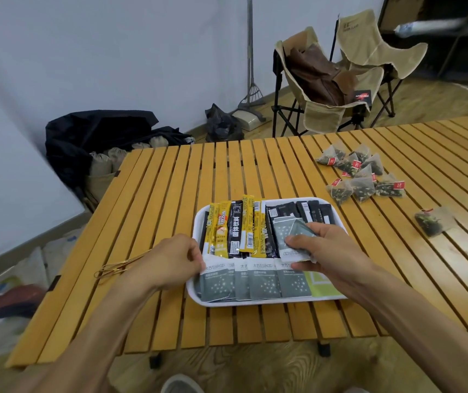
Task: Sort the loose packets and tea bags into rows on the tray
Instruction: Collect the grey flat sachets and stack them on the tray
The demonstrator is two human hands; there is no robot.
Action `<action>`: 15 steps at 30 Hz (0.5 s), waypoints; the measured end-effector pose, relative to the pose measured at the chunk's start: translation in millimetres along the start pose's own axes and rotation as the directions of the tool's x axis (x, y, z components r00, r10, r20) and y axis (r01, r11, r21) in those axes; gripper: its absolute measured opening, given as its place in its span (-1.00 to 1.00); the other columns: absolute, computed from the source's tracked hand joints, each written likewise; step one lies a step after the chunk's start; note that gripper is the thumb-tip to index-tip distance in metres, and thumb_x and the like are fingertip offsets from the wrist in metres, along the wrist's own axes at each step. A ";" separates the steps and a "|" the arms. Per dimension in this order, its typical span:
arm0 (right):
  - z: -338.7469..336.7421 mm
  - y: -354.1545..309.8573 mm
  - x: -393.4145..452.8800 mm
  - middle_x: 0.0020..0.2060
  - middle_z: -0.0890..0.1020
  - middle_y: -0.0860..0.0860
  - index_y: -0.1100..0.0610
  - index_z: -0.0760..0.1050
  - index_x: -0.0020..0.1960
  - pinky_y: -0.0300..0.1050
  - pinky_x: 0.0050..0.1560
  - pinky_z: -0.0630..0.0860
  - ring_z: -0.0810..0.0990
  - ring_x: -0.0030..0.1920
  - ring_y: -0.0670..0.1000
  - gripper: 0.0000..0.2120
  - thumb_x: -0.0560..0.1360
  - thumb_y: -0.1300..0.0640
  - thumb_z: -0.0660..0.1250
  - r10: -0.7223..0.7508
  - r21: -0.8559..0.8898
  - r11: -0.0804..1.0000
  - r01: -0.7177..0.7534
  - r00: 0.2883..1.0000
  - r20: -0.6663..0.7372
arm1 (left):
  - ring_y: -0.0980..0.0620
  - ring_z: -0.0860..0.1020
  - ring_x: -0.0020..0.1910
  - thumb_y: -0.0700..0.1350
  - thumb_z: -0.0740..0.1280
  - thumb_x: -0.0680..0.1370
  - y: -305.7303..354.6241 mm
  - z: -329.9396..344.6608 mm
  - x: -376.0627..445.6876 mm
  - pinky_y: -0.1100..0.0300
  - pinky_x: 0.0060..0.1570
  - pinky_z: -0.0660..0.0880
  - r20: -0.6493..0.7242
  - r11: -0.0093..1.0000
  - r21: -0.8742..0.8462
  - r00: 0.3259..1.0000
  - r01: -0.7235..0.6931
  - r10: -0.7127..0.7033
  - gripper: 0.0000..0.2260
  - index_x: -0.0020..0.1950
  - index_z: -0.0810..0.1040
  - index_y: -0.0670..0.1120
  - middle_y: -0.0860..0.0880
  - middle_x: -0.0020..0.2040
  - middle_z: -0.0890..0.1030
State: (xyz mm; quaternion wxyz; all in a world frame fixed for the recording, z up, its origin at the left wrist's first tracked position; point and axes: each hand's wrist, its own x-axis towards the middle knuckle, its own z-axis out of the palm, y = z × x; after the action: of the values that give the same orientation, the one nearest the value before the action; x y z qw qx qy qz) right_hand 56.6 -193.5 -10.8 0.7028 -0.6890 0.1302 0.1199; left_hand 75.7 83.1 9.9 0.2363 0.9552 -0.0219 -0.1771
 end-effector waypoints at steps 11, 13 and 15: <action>7.2 0.6 -5.4 -0.10 0.75 0.12 0.18 0.69 0.01 -0.12 -0.20 0.67 0.72 -0.09 0.06 -0.92 0.55 0.22 0.43 -0.017 0.019 1.000 0.016 0.994 0.107 | 0.14 0.57 -0.21 0.04 0.40 0.54 18.6 6.1 0.7 0.19 -0.20 0.53 -0.240 0.949 -0.177 0.946 -0.261 0.216 -0.89 -0.15 0.59 0.06 0.06 -0.22 0.63; 11.0 0.1 -7.6 -0.05 0.75 0.16 0.18 0.69 0.03 -0.13 -0.21 0.66 0.73 -0.04 0.12 -0.91 0.55 0.22 0.42 -0.025 0.013 1.000 0.024 0.991 0.132 | 0.13 0.56 -0.20 0.01 0.41 0.54 36.9 13.2 -2.1 0.32 -0.21 0.51 -0.285 0.886 -0.249 0.904 -0.392 0.320 -0.92 -0.15 0.59 0.08 0.08 -0.22 0.62; 15.1 0.0 -10.1 -0.06 0.75 0.15 0.17 0.69 0.03 -0.14 -0.21 0.66 0.74 -0.03 0.12 -0.90 0.55 0.22 0.43 -0.048 0.001 0.999 0.049 0.986 0.159 | 0.13 0.55 -0.17 0.00 0.43 0.53 51.6 22.5 -4.2 0.38 -0.18 0.48 -0.316 0.837 -0.279 0.868 -0.470 0.382 -0.94 -0.13 0.59 0.10 0.11 -0.20 0.60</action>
State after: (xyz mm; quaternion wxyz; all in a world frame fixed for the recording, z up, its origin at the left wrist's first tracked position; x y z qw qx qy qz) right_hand 47.4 -178.3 -7.0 0.7126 -0.6814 0.0567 0.1574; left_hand 66.1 27.9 16.4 0.4355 0.8832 -0.1740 0.0001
